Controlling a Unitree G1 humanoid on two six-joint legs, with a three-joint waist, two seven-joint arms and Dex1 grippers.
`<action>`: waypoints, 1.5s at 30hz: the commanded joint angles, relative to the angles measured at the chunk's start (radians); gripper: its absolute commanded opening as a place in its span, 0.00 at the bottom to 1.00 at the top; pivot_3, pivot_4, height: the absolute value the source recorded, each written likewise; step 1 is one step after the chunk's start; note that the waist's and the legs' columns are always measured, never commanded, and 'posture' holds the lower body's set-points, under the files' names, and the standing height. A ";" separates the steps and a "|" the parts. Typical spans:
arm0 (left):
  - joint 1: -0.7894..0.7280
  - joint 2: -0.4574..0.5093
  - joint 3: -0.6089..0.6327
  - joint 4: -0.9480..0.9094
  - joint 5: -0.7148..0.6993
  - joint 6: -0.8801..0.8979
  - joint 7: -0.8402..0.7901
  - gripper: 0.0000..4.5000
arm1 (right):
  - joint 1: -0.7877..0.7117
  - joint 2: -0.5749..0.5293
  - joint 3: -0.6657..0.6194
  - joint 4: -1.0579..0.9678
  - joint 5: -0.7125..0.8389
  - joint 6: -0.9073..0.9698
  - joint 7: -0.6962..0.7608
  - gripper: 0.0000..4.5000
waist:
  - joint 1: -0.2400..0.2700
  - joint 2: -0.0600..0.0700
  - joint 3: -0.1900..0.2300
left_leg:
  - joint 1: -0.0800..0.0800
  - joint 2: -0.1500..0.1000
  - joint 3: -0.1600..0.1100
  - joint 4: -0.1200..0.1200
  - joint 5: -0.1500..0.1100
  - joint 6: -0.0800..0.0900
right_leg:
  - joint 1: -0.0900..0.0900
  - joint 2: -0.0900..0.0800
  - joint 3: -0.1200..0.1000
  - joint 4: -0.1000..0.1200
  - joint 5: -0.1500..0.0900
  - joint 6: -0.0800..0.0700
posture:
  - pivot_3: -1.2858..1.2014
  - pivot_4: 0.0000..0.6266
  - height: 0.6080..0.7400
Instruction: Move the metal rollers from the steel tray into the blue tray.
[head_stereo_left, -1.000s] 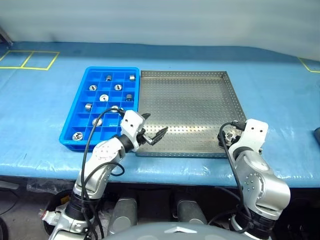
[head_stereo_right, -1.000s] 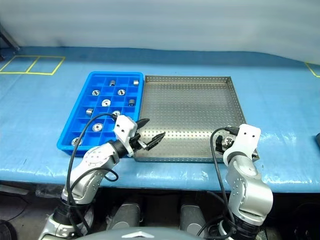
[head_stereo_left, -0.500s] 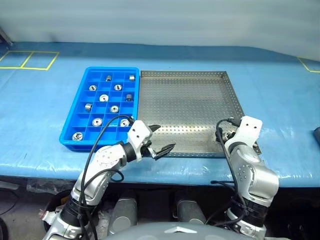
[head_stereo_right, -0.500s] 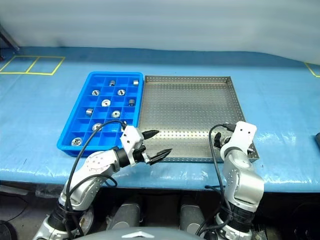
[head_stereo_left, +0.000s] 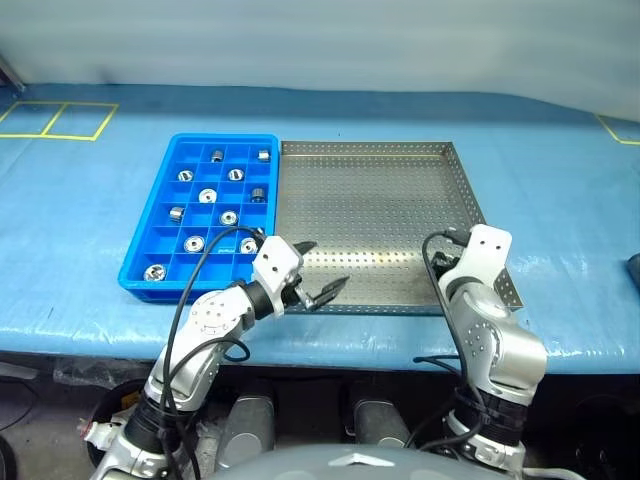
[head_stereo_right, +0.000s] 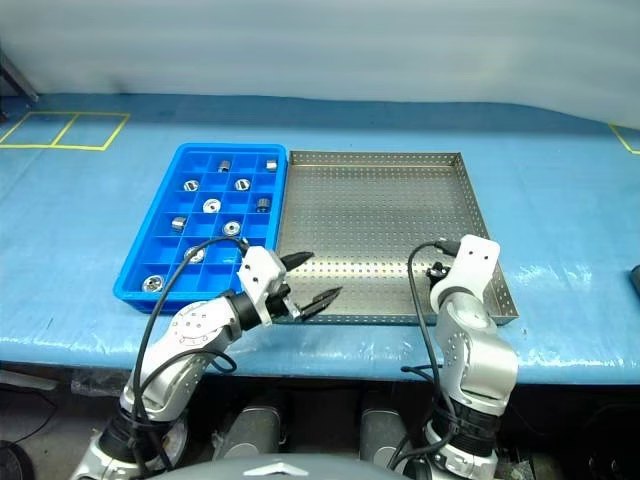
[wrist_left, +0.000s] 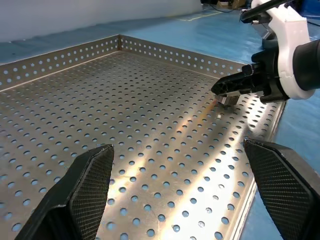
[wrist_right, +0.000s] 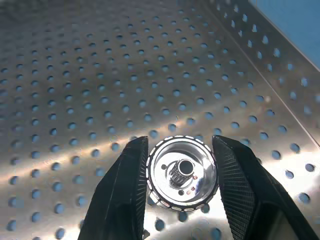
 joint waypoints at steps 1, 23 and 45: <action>-0.036 -0.068 0.107 0.002 -0.002 -0.014 0.126 1.00 | -0.082 0.009 0.105 -0.053 0.027 -0.013 0.033 0.36 | 0.003 0.000 0.000 | 0.000 0.000 0.000 0.000 0.000 0.001 | 0.000 0.000 0.000 0.000 0.000 0.000 | 0.59 0.24 1.00; 0.271 -0.029 0.391 -0.327 -0.086 -0.010 0.239 1.00 | -0.210 0.100 0.533 0.189 0.107 -0.165 0.278 0.36 | 0.153 -0.004 0.001 | -0.002 0.000 -0.003 -0.001 0.000 0.001 | 0.000 0.001 -0.002 -0.001 0.000 -0.001 | 0.73 0.24 1.00; 0.310 -0.004 0.335 -0.344 -0.107 -0.027 0.203 1.00 | -0.163 0.034 0.520 0.345 0.144 -0.219 0.364 0.36 | 0.413 -0.007 -0.002 | -0.006 0.004 0.002 -0.002 -0.007 -0.011 | -0.014 0.001 -0.005 -0.002 -0.003 -0.004 | 0.74 0.24 1.00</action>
